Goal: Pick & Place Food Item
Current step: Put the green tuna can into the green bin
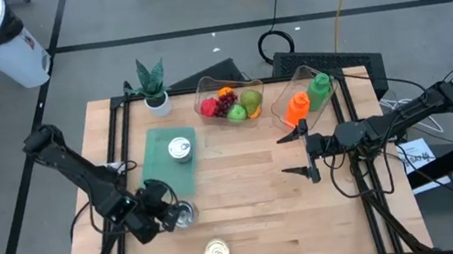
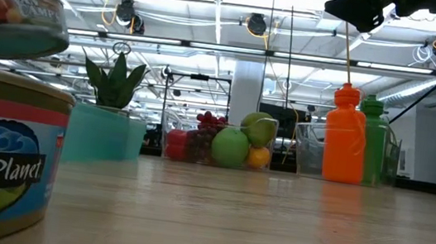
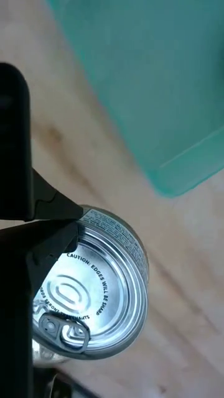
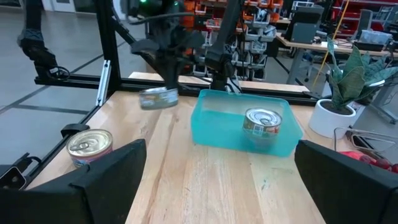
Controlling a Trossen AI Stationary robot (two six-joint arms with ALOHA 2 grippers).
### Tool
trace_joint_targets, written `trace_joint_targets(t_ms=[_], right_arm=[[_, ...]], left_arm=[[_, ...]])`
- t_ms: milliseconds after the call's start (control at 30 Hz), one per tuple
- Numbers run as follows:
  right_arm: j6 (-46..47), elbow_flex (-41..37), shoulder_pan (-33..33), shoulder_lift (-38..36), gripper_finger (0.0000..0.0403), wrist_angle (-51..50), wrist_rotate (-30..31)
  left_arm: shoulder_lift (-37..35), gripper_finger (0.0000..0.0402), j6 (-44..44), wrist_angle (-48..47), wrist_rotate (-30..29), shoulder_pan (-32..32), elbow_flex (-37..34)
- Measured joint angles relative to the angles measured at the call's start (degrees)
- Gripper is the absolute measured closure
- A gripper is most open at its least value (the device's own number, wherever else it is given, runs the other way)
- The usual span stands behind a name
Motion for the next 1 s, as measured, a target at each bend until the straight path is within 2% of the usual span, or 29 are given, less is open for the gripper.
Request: trace_joint_targets(t_ms=[300, 567, 733, 867, 1000], right_arm=[[-0.1, 0.0, 0.0, 0.0, 0.0008, 0.0, 0.0], [0.2, 0.0, 0.0, 0.0, 0.0008, 0.0, 0.0], [0.2, 0.0, 0.0, 0.0, 0.0008, 0.0, 0.0], [-0.2, 0.0, 0.0, 0.0, 0.0008, -0.1, 0.0], [-0.2, 0.0, 0.0, 0.0, 0.0008, -0.5, 0.0]], left_arm=[[-8.5, 0.0401, 7.5, -10.2, -2.0, 7.9, 0.1], [-9.6, 0.0401, 13.4, -20.7, -2.0, 20.4, 0.1], [-8.7, 0.0401, 16.8, -21.0, 2.0, 26.8, 0.1], [-6.8, 0.0401, 17.4, -19.8, 2.8, 29.7, -1.0], [-4.7, 0.0401, 19.1, -16.2, 8.5, 30.9, -3.9]])
